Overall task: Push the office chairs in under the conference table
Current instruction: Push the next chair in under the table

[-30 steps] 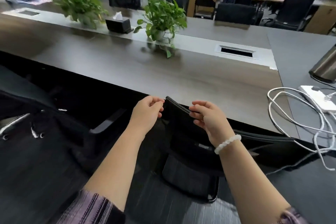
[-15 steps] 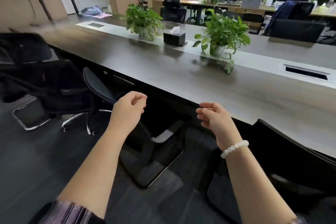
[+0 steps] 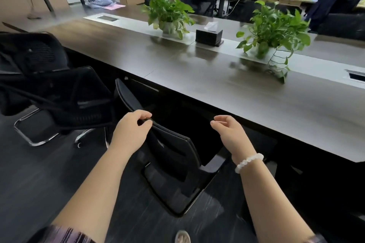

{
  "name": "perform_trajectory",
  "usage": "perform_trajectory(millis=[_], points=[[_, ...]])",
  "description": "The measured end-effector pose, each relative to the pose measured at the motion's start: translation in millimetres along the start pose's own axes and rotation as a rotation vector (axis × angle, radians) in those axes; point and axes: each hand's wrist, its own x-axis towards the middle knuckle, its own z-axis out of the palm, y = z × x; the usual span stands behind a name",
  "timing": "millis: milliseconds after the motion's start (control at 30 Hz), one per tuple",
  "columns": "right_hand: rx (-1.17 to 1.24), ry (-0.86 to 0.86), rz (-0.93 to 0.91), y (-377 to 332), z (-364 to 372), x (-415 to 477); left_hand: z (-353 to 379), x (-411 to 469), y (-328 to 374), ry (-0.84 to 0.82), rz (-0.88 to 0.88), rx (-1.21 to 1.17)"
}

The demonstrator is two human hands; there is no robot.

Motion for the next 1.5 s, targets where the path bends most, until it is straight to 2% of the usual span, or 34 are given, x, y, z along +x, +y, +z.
perform_trajectory(millis=[133, 267, 533, 667, 767, 967, 1067, 1167, 1300, 1367, 1500], points=[[-0.031, -0.086, 0.047, -7.3, 50.6, 52.8, -2.7, 56.9, -24.8, -0.091, -0.025, 0.116], [-0.047, -0.140, 0.080, -22.8, 96.1, 91.7, -14.7, 112.8, -41.4, -0.137, -0.017, 0.130], [-0.107, -0.107, 0.177, -38.3, 124.3, 123.5, -27.9, 187.9, -64.4, -0.275, 0.025, 0.150], [-0.165, -0.069, 0.238, -35.5, 145.1, 117.1, -35.6, 217.5, -75.4, -0.421, 0.154, 0.263], [-0.204, -0.037, 0.302, -34.3, 168.6, 104.6, -42.8, 235.8, -87.1, -0.600, 0.267, 0.327], [-0.450, -0.036, 0.373, -37.9, 203.4, 79.4, -49.7, 260.4, -104.2, -0.868, 0.476, 0.437], [-0.550, -0.107, 0.454, -44.1, 212.8, 70.5, -46.7, 262.6, -113.1, -0.915, 0.611, 0.541], [-0.817, -0.130, 0.524, -46.1, 222.8, 70.5, -43.3, 263.8, -118.3, -0.869, 0.774, 0.610], [-1.114, 0.094, 0.451, -38.8, 239.1, 75.9, -41.5, 267.5, -114.9, -0.836, 0.914, 0.679], [-1.144, 0.173, 0.415, -36.5, 242.3, 75.4, -37.6, 271.3, -110.4, -0.883, 0.907, 0.733], [-1.154, 0.196, 0.383, -33.9, 236.5, 76.3, -28.0, 278.4, -104.3, -0.988, 0.847, 0.782]])
